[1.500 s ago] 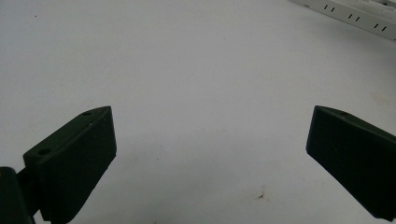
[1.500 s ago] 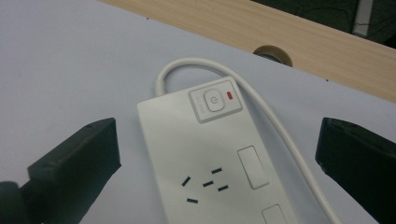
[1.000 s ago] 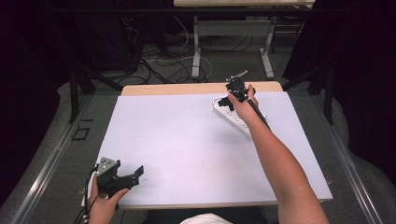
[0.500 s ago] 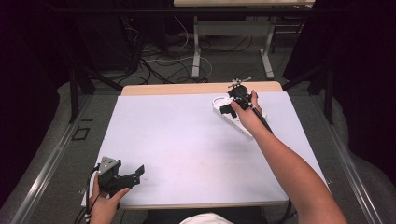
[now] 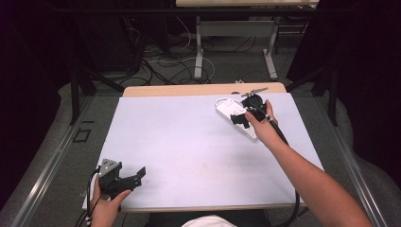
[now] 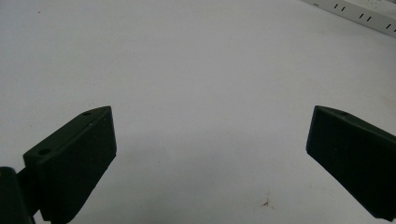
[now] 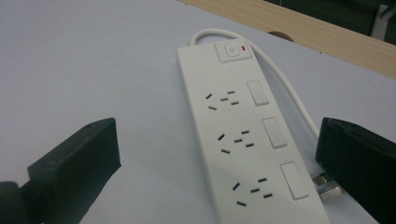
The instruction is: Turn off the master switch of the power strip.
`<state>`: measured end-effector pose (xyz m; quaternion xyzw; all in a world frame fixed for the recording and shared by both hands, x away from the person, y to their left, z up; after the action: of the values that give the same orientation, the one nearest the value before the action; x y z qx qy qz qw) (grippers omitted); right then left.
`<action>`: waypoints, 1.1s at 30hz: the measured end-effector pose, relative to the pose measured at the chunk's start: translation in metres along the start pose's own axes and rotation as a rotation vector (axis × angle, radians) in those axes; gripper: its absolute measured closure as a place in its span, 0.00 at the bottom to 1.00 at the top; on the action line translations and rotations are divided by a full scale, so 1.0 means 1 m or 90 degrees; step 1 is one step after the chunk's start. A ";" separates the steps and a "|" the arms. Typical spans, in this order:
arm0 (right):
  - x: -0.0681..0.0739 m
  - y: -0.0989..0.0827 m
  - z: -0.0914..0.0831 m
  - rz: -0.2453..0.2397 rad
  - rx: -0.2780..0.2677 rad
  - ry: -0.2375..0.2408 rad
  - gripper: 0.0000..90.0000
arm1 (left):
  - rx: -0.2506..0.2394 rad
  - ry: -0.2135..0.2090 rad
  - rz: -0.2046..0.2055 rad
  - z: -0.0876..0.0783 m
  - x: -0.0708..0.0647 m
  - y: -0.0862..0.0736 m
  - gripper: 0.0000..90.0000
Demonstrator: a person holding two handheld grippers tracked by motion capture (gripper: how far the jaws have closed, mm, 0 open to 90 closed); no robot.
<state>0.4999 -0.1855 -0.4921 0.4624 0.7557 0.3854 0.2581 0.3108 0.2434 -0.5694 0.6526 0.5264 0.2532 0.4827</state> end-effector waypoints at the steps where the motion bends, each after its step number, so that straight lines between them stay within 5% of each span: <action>1: 0.001 -0.002 -0.003 0.008 -0.003 0.003 0.00 | 0.002 0.001 0.000 0.000 0.000 0.000 0.02; 14: 0.004 -0.032 -0.045 -0.008 -0.032 0.022 0.00 | -0.001 0.004 0.000 0.001 0.000 0.000 0.02; 33: -0.001 -0.095 -0.083 0.022 -0.061 0.032 0.00 | 0.003 0.004 0.000 0.000 0.000 0.000 0.02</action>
<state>0.3908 -0.2410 -0.5228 0.4523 0.7347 0.4371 0.2541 0.3110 0.2436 -0.5695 0.6531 0.5285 0.2539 0.4793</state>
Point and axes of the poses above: each handheld gripper's, and its own axes: z roughly forward along the jaws, y roughly out of its top, x roughly to its left, the point moved 4 cm from there along z, roughly forward along the jaws, and after that the axes turned 9 degrees about -x, right-handed, at the moved point
